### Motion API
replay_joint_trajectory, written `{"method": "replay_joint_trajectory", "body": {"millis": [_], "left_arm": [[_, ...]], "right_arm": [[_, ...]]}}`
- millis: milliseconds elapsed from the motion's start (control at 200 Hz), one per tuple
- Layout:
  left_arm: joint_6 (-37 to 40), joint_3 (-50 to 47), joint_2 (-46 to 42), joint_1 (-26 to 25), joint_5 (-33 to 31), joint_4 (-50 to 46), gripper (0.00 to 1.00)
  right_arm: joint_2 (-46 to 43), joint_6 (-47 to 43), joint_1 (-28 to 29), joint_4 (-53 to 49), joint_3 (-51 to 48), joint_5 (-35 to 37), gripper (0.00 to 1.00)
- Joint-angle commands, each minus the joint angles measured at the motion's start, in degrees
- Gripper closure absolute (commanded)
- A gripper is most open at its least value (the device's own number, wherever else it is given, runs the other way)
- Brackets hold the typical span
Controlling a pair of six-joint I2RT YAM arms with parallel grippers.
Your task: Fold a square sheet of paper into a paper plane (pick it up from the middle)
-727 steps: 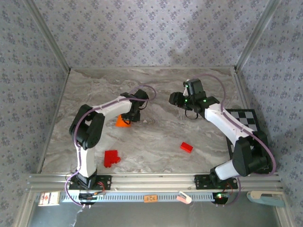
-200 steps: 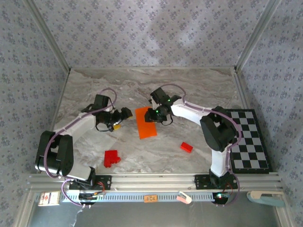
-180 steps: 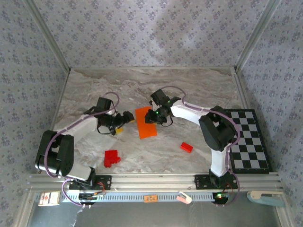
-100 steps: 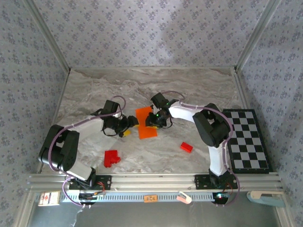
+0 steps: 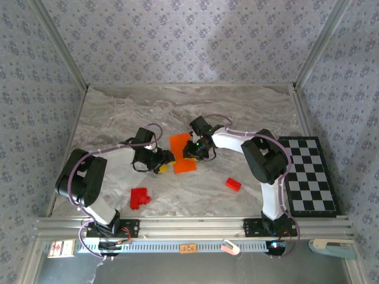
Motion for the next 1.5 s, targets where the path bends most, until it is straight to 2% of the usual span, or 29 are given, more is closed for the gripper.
{"method": "replay_joint_trajectory", "body": {"millis": [0, 305, 545, 1254, 1494], "left_arm": [[0.11, 2.11, 1.43, -0.88, 0.7, 0.54, 0.5], [-0.62, 4.12, 3.38, -2.56, -1.39, 1.06, 0.53], [3.43, 8.08, 4.72, -2.69, -7.42, -5.64, 0.53], [3.98, 11.86, 9.0, -4.24, -6.03, -4.87, 0.56], [4.96, 11.9, 6.75, -4.21, -10.87, -8.12, 0.56]], "right_arm": [[2.82, 0.48, -0.39, -2.8, -1.32, 2.3, 0.71], [3.34, 0.34, -0.36, -2.86, -0.83, 2.2, 0.73], [3.61, 0.36, -0.31, -2.88, -0.85, 2.37, 0.74], [3.34, 1.05, -0.72, -1.12, -2.02, 0.76, 0.74], [3.69, 0.94, -0.8, -1.3, -1.95, 0.77, 0.74]]}}
